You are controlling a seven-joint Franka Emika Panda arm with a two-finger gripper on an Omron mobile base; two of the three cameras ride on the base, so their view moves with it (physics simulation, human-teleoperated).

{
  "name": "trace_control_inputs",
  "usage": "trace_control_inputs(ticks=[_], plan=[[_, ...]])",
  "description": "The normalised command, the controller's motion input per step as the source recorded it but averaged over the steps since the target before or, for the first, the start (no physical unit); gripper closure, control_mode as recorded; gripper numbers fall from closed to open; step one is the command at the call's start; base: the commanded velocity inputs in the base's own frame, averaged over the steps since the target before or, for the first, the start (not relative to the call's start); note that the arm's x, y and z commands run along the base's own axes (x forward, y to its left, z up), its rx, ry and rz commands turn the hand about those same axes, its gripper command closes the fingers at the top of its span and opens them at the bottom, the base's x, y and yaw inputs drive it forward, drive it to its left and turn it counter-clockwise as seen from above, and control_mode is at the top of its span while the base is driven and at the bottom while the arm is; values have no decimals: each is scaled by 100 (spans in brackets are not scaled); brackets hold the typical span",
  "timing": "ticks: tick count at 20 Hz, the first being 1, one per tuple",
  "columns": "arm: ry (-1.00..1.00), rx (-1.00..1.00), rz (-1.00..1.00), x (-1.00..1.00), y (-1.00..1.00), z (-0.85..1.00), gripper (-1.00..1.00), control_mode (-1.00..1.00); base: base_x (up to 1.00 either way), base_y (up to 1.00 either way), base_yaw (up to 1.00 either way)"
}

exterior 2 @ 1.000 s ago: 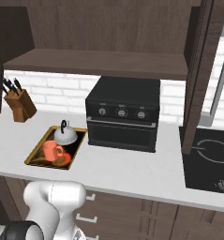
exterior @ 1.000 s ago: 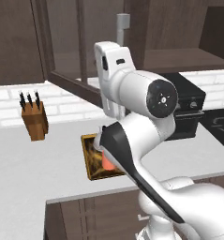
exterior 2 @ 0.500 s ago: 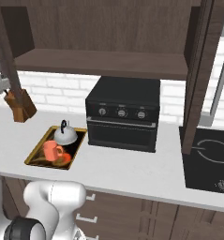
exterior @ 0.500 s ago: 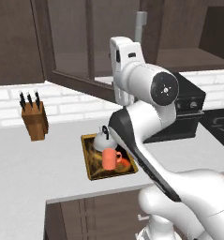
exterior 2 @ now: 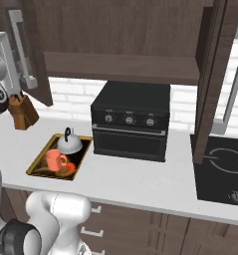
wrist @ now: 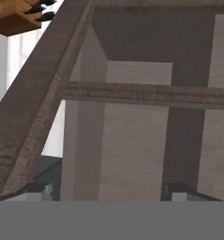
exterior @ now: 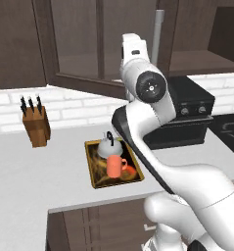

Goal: Pick the kettle from the counter and place it on the tray. Then pick the mug from the cabinet and place it on the tray. Then close the cabinet doors.

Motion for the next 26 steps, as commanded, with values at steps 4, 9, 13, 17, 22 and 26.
trace_control_inputs(ticks=[4,9,13,17,22,26], plan=[[0,0,-13,54,-51,0,-100,-100,0,0,0],[0,0,-6,44,-54,0,-100,-100,0,0,0],[0,0,-3,44,-53,-2,-100,-100,0,0,0],[3,3,0,68,-51,0,-100,-100,0,0,0],[1,11,13,75,-32,0,-100,-100,0,0,0],[0,6,16,62,-19,-3,-100,-100,0,0,0]])
